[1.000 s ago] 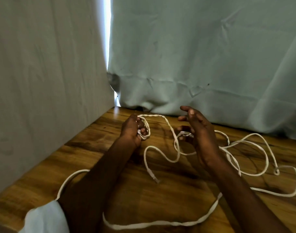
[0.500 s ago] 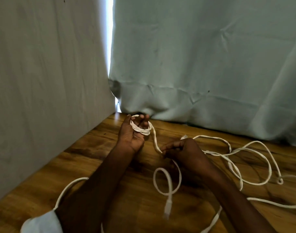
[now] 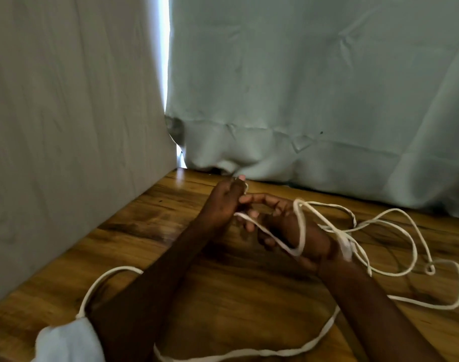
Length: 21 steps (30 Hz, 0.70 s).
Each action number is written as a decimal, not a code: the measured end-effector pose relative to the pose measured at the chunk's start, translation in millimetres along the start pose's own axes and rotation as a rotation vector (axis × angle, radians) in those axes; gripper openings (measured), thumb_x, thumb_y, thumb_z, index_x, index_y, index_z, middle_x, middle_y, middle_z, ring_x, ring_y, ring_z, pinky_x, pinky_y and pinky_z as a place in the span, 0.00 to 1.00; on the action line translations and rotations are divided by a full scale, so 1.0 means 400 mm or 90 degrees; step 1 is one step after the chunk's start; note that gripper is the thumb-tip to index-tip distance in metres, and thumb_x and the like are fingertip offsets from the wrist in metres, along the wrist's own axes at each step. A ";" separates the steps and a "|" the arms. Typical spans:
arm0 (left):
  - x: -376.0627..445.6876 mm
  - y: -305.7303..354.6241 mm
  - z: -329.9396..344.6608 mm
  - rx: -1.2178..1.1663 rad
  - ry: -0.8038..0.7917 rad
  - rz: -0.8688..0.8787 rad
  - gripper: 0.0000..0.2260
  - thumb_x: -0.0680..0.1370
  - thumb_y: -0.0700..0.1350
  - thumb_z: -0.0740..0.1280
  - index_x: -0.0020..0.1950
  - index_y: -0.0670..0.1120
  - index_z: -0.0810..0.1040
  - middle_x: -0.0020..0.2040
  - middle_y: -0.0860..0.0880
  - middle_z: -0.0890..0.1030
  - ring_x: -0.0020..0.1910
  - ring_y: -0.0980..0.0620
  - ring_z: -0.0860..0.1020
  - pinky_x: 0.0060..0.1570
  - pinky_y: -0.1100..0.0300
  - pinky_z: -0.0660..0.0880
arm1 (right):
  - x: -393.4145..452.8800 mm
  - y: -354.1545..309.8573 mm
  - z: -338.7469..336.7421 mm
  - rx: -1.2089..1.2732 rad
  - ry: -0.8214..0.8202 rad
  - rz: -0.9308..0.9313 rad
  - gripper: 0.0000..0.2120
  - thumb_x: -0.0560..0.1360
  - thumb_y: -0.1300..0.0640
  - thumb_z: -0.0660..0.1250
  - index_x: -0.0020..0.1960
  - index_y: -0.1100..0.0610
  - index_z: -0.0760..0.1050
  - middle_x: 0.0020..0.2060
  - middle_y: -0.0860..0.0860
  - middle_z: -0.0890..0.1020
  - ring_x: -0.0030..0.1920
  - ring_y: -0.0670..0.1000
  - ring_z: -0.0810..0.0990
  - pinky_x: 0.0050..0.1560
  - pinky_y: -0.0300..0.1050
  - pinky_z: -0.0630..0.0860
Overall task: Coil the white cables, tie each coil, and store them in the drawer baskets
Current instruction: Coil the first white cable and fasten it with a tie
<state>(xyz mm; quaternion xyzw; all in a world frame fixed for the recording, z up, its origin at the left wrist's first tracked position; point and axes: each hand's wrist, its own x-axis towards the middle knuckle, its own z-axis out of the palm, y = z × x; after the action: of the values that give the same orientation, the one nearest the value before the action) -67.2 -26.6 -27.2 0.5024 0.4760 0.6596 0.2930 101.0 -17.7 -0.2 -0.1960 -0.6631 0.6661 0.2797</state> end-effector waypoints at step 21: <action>-0.028 0.059 0.012 -0.213 -0.388 -0.219 0.17 0.83 0.56 0.58 0.40 0.47 0.70 0.20 0.54 0.59 0.16 0.58 0.55 0.21 0.66 0.51 | 0.010 0.003 -0.066 -0.123 0.474 -0.206 0.11 0.72 0.52 0.80 0.42 0.60 0.84 0.31 0.54 0.83 0.30 0.48 0.78 0.30 0.38 0.74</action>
<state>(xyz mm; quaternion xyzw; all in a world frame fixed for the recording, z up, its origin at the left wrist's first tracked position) -56.9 -43.7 -9.5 0.5333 0.3307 0.4899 0.6052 114.6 5.3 -2.2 -0.3422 -0.5981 0.4321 0.5818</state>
